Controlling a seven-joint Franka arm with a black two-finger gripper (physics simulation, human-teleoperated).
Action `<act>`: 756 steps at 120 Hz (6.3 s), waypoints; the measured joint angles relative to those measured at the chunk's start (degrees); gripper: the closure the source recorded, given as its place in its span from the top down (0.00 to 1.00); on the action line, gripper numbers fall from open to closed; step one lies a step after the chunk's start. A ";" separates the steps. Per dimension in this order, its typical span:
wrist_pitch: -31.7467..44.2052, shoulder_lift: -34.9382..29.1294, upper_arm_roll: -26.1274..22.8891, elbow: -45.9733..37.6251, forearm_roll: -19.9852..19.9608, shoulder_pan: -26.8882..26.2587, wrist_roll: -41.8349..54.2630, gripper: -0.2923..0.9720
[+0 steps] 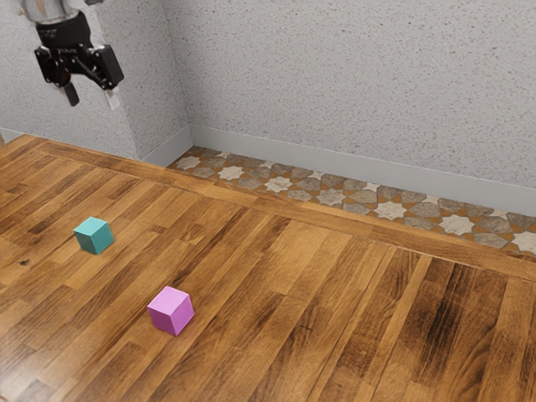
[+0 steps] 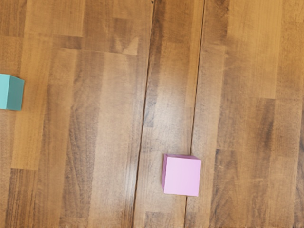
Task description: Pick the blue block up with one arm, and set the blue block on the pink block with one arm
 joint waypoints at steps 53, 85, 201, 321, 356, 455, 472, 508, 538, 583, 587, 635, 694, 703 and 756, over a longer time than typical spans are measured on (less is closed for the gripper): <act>27.57 -2.03 -5.71 -33.56 -0.78 17.05 3.43 0.75; 58.49 5.71 -43.85 -43.32 -8.71 63.07 17.27 0.75; 60.49 26.65 -43.11 -31.19 0.17 71.20 51.08 0.74; 60.46 33.85 -39.73 -23.59 -5.45 62.06 46.15 0.74; 60.42 35.02 -38.08 -22.60 -5.62 61.15 43.79 0.74; 58.98 36.40 -35.78 -20.14 -9.84 59.55 41.23 0.56; 59.09 35.93 -35.77 -20.09 -9.62 58.78 40.47 0.50; 59.35 24.10 -32.19 -27.38 -8.49 51.64 37.12 0.38; 55.61 8.26 -14.24 -39.65 -7.49 27.36 29.25 0.31; 51.45 1.32 -9.95 -48.74 -7.89 14.54 15.82 0.45; 51.66 1.52 -9.95 -48.77 -8.09 14.50 15.13 0.47; 52.01 1.06 -10.19 -49.81 -9.38 8.59 9.81 0.52; 45.56 -2.95 -10.63 -53.45 -8.68 6.33 4.73 0.53; 45.45 -2.91 -10.64 -53.30 -8.18 6.34 4.23 0.53; 47.83 -2.08 -11.42 -52.84 -7.62 6.34 2.38 0.54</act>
